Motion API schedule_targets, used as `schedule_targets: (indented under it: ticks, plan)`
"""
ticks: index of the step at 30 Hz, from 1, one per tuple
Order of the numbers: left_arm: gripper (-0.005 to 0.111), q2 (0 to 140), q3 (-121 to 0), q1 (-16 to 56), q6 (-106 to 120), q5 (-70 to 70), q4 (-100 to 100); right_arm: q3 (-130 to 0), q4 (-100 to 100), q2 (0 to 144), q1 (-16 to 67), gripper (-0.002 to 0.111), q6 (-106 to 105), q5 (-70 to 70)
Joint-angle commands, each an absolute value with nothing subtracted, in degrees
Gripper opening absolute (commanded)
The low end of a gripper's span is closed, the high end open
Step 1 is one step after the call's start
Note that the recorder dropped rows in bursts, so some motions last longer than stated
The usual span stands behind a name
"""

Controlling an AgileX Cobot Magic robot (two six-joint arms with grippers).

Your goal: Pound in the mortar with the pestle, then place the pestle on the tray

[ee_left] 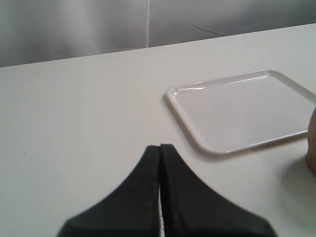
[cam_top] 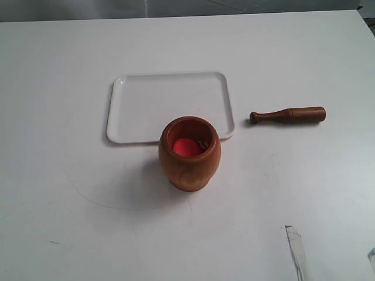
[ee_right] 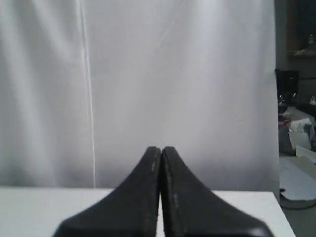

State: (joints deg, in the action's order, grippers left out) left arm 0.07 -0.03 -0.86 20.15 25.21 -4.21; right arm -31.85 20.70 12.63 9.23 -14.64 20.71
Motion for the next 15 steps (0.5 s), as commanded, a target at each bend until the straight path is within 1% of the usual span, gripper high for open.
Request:
schedule_targets:
  ticks: [1,3,5,10,15]
  plan:
    - [0.000,0.0,0.0,-0.4,19.7,25.0,-3.8,-47.7,19.8,31.2,9.5,0.000,-27.2,39.3]
    - [0.000,0.0,0.0,-0.4,19.7,25.0,-3.8,-54.0,21.3,42.2,9.5,0.000,-33.8,46.8]
    - [0.000,0.0,0.0,-0.4,19.7,25.0,-3.8,-57.7,23.6,49.6,9.6,0.000,-38.2,49.8]
    - [0.000,0.0,0.0,-0.4,19.7,25.0,-3.8,-64.5,23.1,66.4,13.3,0.000,-46.0,52.3]
    - [0.000,0.0,0.0,-0.4,19.7,25.0,-3.8,-70.4,20.0,82.4,18.6,0.000,-54.6,53.2]
